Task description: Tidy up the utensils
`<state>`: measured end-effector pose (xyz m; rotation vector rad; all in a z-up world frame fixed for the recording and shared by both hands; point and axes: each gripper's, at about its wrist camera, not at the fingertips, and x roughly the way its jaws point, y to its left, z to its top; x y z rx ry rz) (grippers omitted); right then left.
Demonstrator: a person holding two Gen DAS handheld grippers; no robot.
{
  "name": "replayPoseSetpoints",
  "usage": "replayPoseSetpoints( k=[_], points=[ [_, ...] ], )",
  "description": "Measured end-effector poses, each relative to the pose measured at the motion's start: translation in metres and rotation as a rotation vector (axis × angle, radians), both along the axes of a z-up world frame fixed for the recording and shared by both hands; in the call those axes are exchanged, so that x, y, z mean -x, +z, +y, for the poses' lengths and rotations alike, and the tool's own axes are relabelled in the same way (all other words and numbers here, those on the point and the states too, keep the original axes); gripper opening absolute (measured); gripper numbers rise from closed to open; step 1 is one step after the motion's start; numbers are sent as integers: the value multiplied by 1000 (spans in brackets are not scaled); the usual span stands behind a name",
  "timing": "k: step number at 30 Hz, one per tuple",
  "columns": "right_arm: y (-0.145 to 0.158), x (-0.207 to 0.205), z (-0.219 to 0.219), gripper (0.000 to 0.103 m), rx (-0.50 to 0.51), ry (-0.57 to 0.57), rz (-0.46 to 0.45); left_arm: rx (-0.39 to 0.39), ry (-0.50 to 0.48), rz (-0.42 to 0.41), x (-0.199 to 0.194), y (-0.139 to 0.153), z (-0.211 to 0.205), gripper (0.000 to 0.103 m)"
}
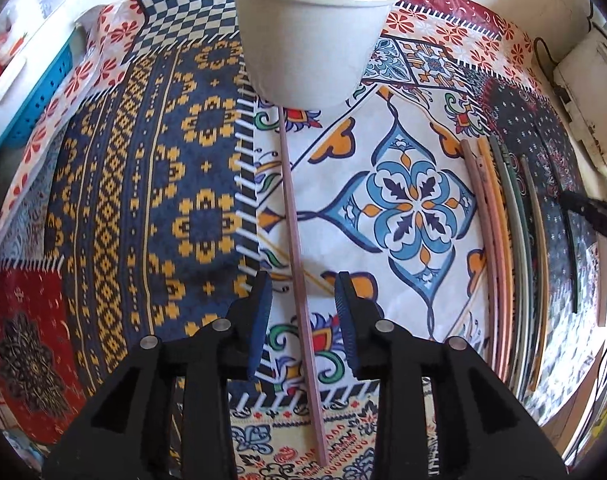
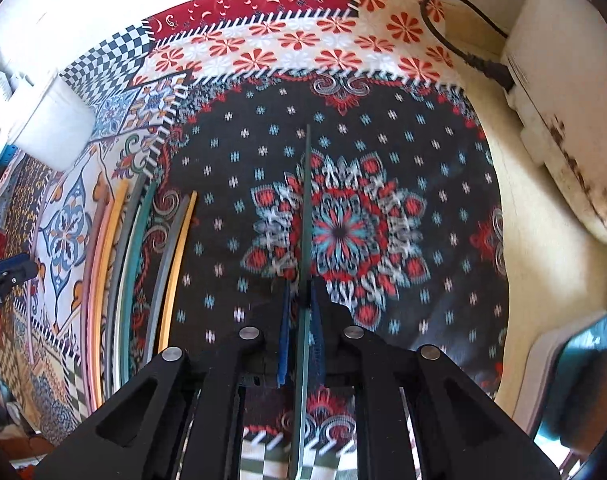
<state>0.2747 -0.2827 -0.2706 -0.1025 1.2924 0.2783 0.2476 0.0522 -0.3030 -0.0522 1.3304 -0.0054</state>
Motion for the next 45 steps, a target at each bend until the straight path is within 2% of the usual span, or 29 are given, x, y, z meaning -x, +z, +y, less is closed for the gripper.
replayPoseSetpoints(
  k=[3, 7, 10, 12, 14, 19, 23, 28, 34, 41, 45],
  points=[
    [-3, -10, 9, 15, 15, 22, -19, -50, -22, -10, -16, -4, -14, 30],
    [-5, -18, 21, 15, 38, 37, -54, -54, -20, -17, -14, -3, -9, 27],
    [-5, -26, 31, 15, 44, 43, -66, -55, -29, -27, -21, -4, -17, 19],
    [-5, -28, 37, 13, 50, 48, -79, -58, -38, -29, -25, -3, -21, 6],
    [-6, -31, 39, 6, 40, 43, -85, -63, -39, -28, -27, -3, -23, 5],
    [-10, -41, 37, 5, -38, 2, -25, -41, -10, -26, -26, -3, -18, 4],
    [0, -36, 36, 5, -51, -2, -46, -7, 30, -44, -8, 3, -2, 4],
    [22, -23, 43, 5, -97, -4, -105, 3, 53, -125, 6, 36, 7, 4],
    [63, -7, 41, 5, -159, -14, -196, 27, 86, -247, 21, 82, 16, 3],
    [110, 10, 54, 5, -193, 20, -313, 33, 85, -377, 34, 130, 18, 3],
    [127, 13, 63, 5, -197, 44, -362, 51, 85, -435, 36, 152, 18, 3]
  ],
)
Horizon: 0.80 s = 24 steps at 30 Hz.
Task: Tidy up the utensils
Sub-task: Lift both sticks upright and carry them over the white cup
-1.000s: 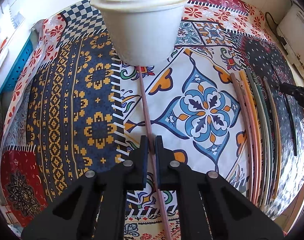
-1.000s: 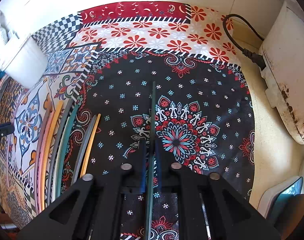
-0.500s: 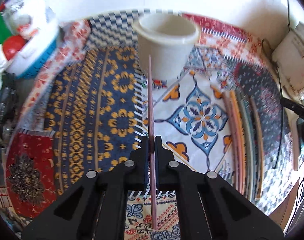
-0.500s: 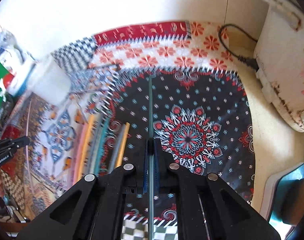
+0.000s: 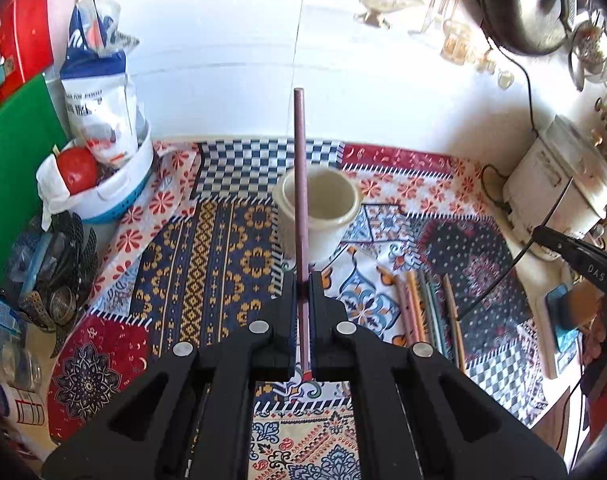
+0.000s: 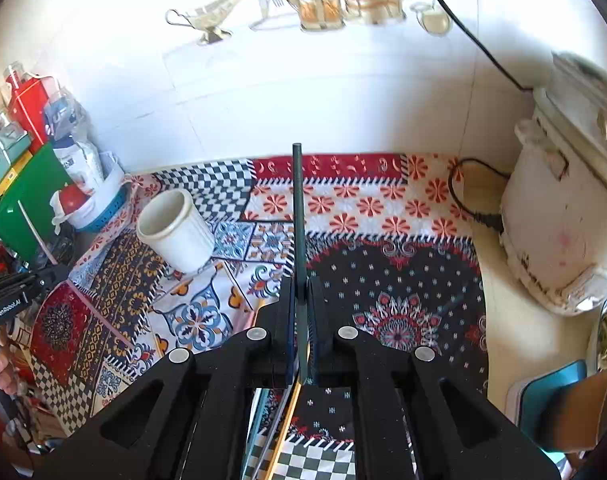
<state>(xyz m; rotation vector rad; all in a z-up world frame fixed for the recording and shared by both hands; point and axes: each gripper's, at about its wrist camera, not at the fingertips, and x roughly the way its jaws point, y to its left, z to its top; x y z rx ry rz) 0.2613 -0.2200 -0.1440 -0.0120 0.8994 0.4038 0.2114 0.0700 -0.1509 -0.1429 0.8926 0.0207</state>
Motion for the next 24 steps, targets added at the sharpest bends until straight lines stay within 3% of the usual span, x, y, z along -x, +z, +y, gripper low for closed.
replayPoseSetpoints(
  k=[24],
  points=[
    [78, -18, 69, 5, -97, 128, -187, 14, 5, -220, -41, 74, 7, 3]
  ],
)
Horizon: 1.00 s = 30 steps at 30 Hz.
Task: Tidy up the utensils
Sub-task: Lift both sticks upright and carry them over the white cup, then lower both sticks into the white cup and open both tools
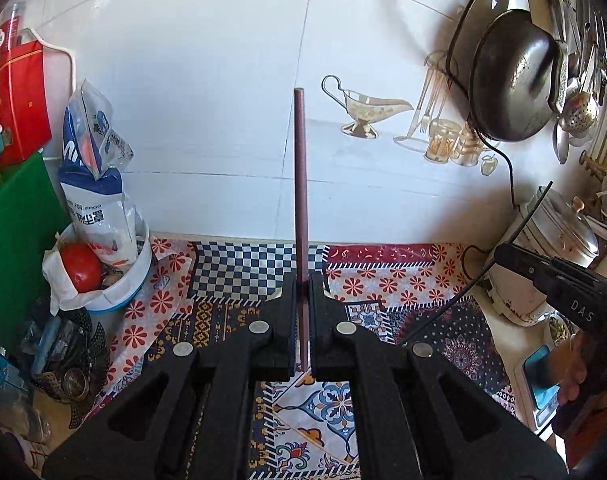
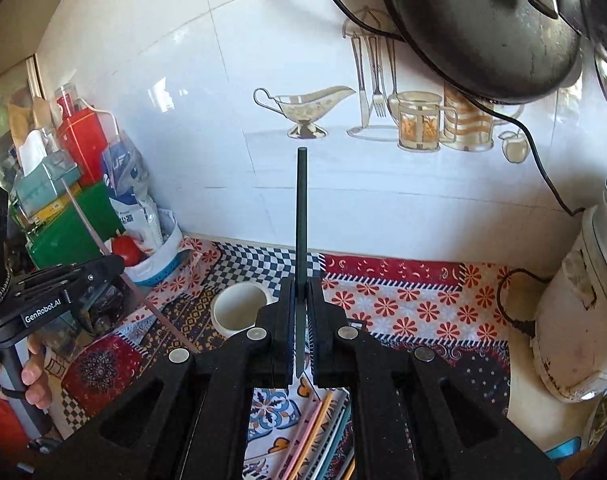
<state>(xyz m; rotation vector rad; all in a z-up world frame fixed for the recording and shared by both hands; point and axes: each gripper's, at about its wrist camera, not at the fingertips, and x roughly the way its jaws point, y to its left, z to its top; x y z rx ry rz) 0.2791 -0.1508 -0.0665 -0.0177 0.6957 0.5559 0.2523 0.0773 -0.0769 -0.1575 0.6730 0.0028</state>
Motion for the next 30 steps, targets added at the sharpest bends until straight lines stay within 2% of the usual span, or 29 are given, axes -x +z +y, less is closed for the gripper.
replayPoseSetpoints(
  k=[7, 12, 21, 27, 30],
  points=[
    [18, -17, 29, 5, -23, 40, -44, 11, 26, -50, -26, 17, 14, 3],
    [18, -33, 52, 5, -32, 73, -44, 22, 37, -48, -50, 13, 21, 3],
    [-16, -59, 90, 5, -19, 133, 34, 54, 34, 54, -87, -33, 22, 3],
    [-48, -69, 107, 5, 29, 159, 110, 113, 12, 137, -99, -68, 26, 3],
    [-58, -73, 110, 5, 53, 167, 139, 114, 10, 161, -102, -77, 28, 3]
  ],
)
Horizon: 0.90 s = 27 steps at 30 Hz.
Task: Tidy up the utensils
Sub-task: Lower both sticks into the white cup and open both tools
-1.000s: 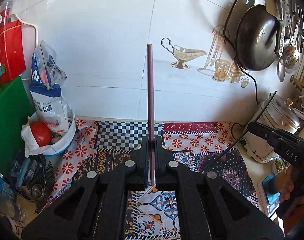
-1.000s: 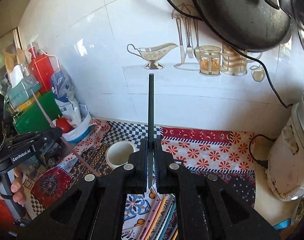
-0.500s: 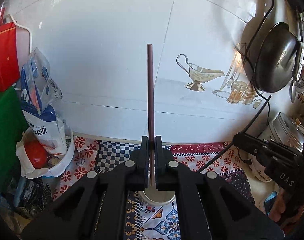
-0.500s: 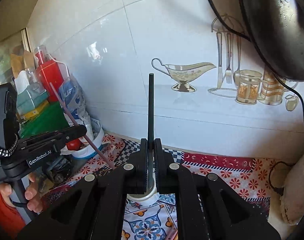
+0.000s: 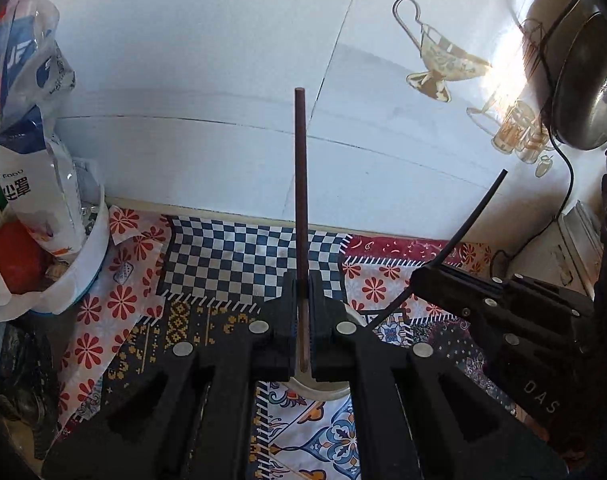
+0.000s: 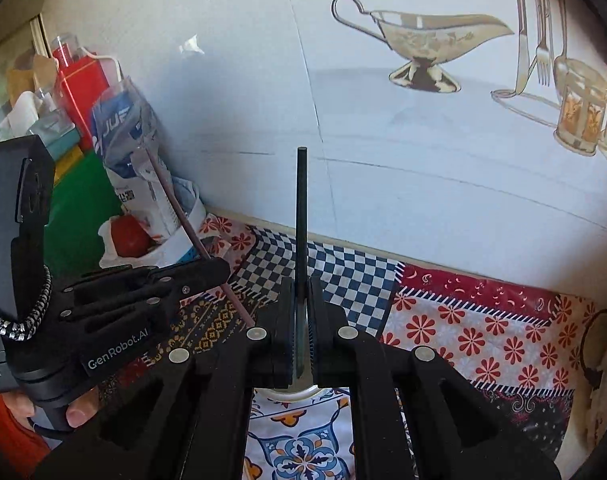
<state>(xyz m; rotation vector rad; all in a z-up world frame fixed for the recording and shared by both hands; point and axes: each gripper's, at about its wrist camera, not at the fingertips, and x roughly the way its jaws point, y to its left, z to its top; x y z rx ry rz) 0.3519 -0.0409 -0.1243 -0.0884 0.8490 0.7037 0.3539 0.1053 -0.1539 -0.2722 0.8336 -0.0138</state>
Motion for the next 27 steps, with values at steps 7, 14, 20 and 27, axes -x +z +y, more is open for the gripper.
replayPoseSetpoints(
  k=[7, 14, 20, 27],
  points=[
    [-14, -4, 6, 5, 37, 15, 37, -7, -12, 37, -5, -8, 4, 3],
    [-21, -6, 6, 5, 60, 22, 53, -28, -4, 60, -7, -15, 5, 3],
    [-20, -3, 4, 6, 78, 22, 53, -64, 0, 47, 1, -4, -1, 5],
    [-8, 9, -5, 18, 74, 11, 32, -96, 7, 20, 18, 10, -5, 11]
  ],
)
